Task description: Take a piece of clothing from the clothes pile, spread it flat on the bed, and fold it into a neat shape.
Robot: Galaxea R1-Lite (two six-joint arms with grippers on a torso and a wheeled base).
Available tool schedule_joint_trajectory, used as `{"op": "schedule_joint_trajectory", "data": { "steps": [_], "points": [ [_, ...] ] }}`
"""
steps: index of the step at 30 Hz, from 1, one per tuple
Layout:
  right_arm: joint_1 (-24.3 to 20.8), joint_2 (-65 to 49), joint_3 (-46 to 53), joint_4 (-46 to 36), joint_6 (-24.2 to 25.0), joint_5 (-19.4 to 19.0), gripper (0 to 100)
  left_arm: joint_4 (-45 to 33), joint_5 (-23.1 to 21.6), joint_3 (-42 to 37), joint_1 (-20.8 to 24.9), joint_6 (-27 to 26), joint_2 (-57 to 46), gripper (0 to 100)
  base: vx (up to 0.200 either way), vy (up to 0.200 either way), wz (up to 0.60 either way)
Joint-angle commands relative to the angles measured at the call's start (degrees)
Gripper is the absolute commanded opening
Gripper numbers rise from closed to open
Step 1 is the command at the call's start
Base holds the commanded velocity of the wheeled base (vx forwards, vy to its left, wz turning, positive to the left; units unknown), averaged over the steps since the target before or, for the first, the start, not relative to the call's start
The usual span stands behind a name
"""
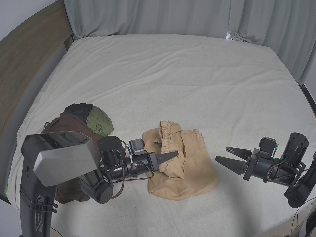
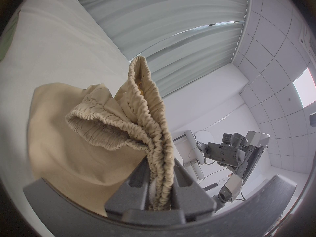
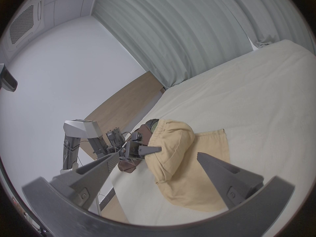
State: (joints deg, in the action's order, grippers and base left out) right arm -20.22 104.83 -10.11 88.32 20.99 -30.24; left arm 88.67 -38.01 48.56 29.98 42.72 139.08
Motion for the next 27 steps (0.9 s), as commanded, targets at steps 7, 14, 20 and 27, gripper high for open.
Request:
{"op": "schedule_joint_trajectory", "data": {
  "steps": [7,14,20,27],
  "points": [
    [0.36,-0.32,-0.44,0.01,0.01,-0.08,100,0.01,0.66,2.6,1.58,0.0,4.62,0,0.0,0.0,0.0],
    [0.36,-0.32,-0.53,0.01,0.01,-0.08,100,0.01,1.89,4.0,1.58,-0.09,4.97,100,0.0,0.0,0.0],
    [0.27,-0.24,-0.27,0.01,0.01,-0.08,100,-0.08,2.85,3.48,1.05,-1.06,4.09,100,0.0,0.0,0.0],
    [0.19,-0.15,0.26,0.01,-0.07,-0.08,100,-0.08,4.0,1.19,0.08,-2.29,1.54,100,0.0,0.0,0.0]
  ]
}}
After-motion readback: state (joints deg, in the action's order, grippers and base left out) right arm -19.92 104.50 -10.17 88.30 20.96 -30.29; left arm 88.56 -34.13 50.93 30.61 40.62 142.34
